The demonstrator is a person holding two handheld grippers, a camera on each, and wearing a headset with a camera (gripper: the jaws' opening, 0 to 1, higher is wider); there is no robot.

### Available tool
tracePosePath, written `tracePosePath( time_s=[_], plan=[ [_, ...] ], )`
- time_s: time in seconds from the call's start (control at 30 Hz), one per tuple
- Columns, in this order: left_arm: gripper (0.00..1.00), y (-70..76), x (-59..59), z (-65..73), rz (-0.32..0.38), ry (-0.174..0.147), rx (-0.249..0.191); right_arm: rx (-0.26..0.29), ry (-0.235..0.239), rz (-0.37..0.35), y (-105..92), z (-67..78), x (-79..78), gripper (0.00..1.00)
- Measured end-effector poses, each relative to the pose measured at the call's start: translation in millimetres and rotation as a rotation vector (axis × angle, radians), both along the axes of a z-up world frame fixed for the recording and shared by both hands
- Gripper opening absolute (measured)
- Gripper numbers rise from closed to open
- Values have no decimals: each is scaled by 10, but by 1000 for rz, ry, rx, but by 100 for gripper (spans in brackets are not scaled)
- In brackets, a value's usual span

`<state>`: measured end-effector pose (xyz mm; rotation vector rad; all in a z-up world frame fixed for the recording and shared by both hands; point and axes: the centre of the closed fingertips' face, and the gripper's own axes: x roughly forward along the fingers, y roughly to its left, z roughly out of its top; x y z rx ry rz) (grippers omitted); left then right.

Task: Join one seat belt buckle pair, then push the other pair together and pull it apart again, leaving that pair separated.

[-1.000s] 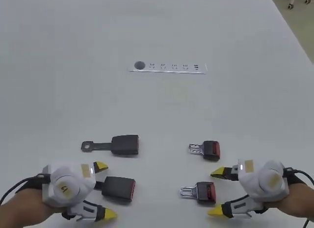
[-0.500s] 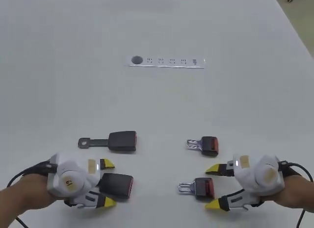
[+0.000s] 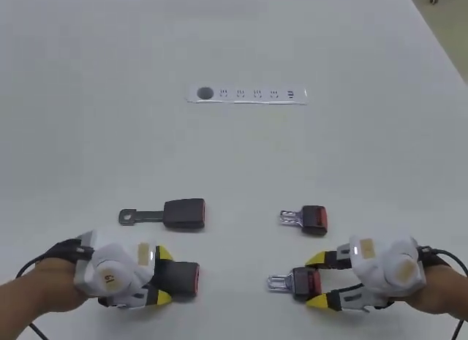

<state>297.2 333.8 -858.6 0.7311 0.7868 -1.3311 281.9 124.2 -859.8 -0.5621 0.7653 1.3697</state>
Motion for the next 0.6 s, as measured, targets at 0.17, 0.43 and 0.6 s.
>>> tracePosePath(
  time_s=[0.17,0.43,0.6],
  plan=[
    [35,5,-4,-10,-8,2,16,22,2,-9,3,6,-7,35],
    [35,9,2,-13,2,9,17,55,13,-35,14,3,12,35],
    [35,4,5,-19,0,14,35,65,8,-40,53,1,29,35]
  ],
)
